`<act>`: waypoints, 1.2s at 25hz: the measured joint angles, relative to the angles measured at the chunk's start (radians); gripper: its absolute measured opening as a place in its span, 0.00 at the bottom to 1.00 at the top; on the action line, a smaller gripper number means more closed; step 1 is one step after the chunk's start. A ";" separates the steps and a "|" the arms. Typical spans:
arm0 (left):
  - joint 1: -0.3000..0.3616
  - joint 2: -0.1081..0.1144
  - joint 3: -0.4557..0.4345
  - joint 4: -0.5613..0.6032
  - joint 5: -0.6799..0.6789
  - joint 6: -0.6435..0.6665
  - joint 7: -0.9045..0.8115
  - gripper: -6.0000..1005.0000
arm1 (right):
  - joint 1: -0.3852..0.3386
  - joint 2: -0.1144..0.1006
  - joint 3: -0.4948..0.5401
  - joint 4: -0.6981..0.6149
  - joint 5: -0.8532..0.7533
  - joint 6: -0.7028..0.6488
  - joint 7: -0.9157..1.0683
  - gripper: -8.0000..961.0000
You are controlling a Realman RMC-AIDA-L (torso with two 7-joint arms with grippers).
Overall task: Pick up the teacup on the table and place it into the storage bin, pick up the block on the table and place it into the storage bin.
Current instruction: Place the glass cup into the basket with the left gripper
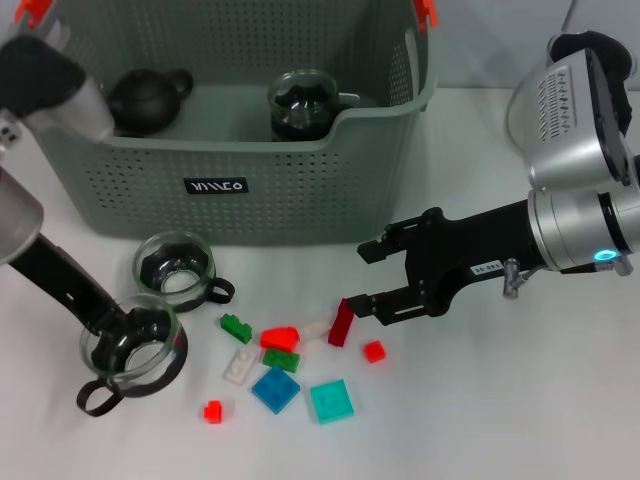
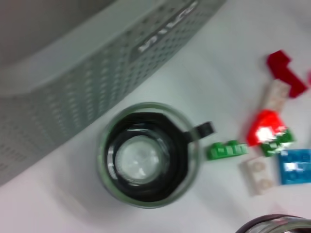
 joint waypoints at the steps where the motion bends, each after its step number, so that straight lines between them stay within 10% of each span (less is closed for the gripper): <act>1: -0.005 0.000 -0.012 0.018 -0.004 0.034 0.002 0.05 | 0.000 0.000 0.001 0.000 0.000 0.000 0.000 0.75; 8: -0.058 0.016 -0.122 0.187 -0.100 0.201 -0.004 0.05 | -0.001 -0.003 0.005 0.002 0.000 -0.001 0.000 0.75; 15: -0.151 0.089 -0.161 0.208 -0.268 0.184 -0.055 0.06 | -0.001 -0.002 0.006 0.002 0.000 -0.004 0.009 0.75; 30: -0.409 0.204 -0.122 -0.308 -0.237 -0.423 -0.065 0.07 | 0.011 -0.003 0.015 0.025 0.001 -0.010 0.016 0.74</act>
